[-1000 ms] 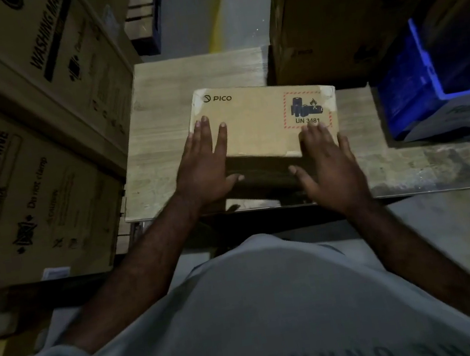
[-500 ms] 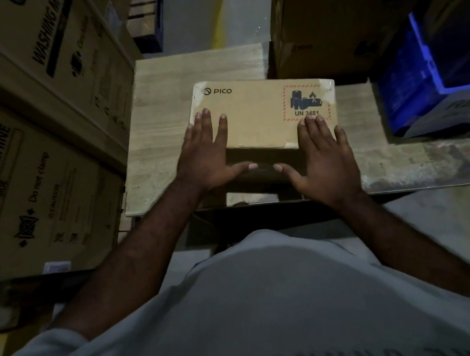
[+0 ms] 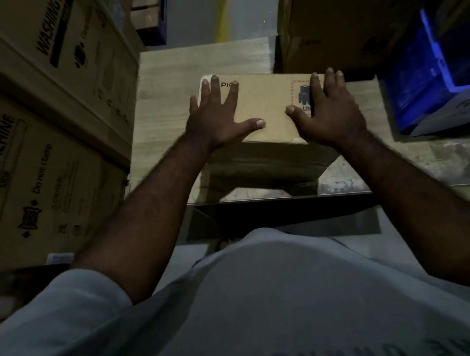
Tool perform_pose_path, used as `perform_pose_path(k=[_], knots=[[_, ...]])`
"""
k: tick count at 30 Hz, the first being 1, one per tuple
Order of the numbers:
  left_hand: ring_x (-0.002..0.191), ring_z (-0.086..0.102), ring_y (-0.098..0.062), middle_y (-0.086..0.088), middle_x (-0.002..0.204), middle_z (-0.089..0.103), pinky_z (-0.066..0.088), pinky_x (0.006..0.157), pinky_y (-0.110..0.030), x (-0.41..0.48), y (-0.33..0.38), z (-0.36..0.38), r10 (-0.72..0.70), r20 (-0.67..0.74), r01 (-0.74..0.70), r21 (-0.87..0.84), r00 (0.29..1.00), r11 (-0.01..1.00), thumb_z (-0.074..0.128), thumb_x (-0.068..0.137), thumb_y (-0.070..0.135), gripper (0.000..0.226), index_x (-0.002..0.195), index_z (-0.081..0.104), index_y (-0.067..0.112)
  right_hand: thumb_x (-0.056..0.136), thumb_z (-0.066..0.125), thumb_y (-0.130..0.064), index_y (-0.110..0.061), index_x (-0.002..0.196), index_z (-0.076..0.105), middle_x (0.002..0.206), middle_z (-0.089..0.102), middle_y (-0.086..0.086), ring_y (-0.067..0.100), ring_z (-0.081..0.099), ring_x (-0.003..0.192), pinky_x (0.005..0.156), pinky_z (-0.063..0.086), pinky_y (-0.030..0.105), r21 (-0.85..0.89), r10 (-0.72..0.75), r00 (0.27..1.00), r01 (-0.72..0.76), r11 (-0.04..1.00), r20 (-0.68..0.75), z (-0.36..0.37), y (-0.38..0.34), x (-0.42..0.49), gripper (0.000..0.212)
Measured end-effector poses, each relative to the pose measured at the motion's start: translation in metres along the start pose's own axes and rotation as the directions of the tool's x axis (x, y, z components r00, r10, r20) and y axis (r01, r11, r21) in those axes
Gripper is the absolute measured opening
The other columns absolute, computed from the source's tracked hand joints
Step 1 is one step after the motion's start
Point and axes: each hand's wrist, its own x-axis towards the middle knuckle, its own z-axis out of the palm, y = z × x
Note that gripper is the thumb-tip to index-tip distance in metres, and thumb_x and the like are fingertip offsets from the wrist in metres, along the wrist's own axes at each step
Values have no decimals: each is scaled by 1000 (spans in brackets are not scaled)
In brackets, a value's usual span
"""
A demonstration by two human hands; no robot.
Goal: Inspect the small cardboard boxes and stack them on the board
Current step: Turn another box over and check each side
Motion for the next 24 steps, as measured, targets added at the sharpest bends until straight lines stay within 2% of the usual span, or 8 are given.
perform_pose_path(k=[4, 7, 10, 12, 13, 16, 19, 24], knots=[[157, -14, -31, -12, 171, -12, 5, 124, -59, -1, -5, -2, 27, -3, -27, -78, 1000, 997, 44, 81, 89, 109, 164, 5, 29, 96, 34, -75, -14, 167, 12, 174, 0, 18, 35, -4, 160, 126, 18, 55, 48, 8, 1000, -8, 999, 9, -2, 1, -1, 96], [158, -1, -30, -11, 172, 2, 15, 124, -55, -12, -14, 5, -53, -104, 13, -346, 993, 938, 61, 80, 80, 110, 164, 15, 24, 97, 40, -72, -15, 166, 19, 172, -2, 23, 39, -9, 159, 125, 15, 58, 83, 76, 997, -74, 994, -29, -1, -2, -13, 92], [149, 35, -29, -10, 162, 35, 39, 115, -43, -42, -27, 25, -311, -131, 127, -716, 941, 687, 69, 76, 75, 107, 159, 27, 22, 98, 45, -70, -18, 163, 23, 170, 2, 28, 48, -3, 157, 121, 22, 63, 119, 228, 971, -219, 968, -67, 7, -10, -34, 86], [122, 61, -16, 1, 136, 60, 54, 96, -30, -61, -31, 38, -344, -39, 157, -838, 938, 523, 72, 87, 59, 82, 152, 40, 21, 98, 45, -70, -21, 163, 21, 168, 10, 23, 49, 18, 151, 110, 39, 62, 162, 278, 960, -268, 950, -42, 12, -15, -43, 85], [110, 63, -7, 7, 125, 63, 55, 89, -24, -66, -31, 43, -320, -5, 161, -858, 948, 489, 72, 91, 50, 72, 149, 42, 21, 98, 44, -71, -23, 163, 19, 166, 15, 21, 49, 29, 145, 102, 45, 60, 178, 292, 956, -282, 943, -31, 13, -16, -44, 85], [102, 61, 3, 12, 119, 64, 57, 89, -24, -66, -30, 40, -288, -40, 104, -877, 957, 468, 75, 89, 46, 68, 146, 46, 22, 97, 45, -72, -25, 162, 20, 158, 26, 21, 46, 43, 133, 93, 49, 54, 189, 312, 947, -293, 937, -76, 12, -19, -40, 84], [108, 66, -2, 10, 121, 69, 58, 94, -32, -64, -26, 21, -266, -141, 6, -875, 954, 485, 73, 79, 61, 76, 141, 53, 22, 95, 46, -74, -27, 161, 25, 154, 32, 21, 45, 46, 131, 95, 48, 53, 238, 343, 934, -313, 919, -96, 8, -15, -29, 83], [129, 58, -10, 3, 139, 58, 51, 107, -30, -69, -13, -26, -119, -425, -291, -773, 897, 564, 69, 86, 57, 87, 152, 42, 7, 96, 36, -76, -29, 159, 27, 148, 40, 18, 38, 54, 124, 99, 50, 50, 474, 329, 943, -269, 839, -47, 17, 0, -14, 79]])
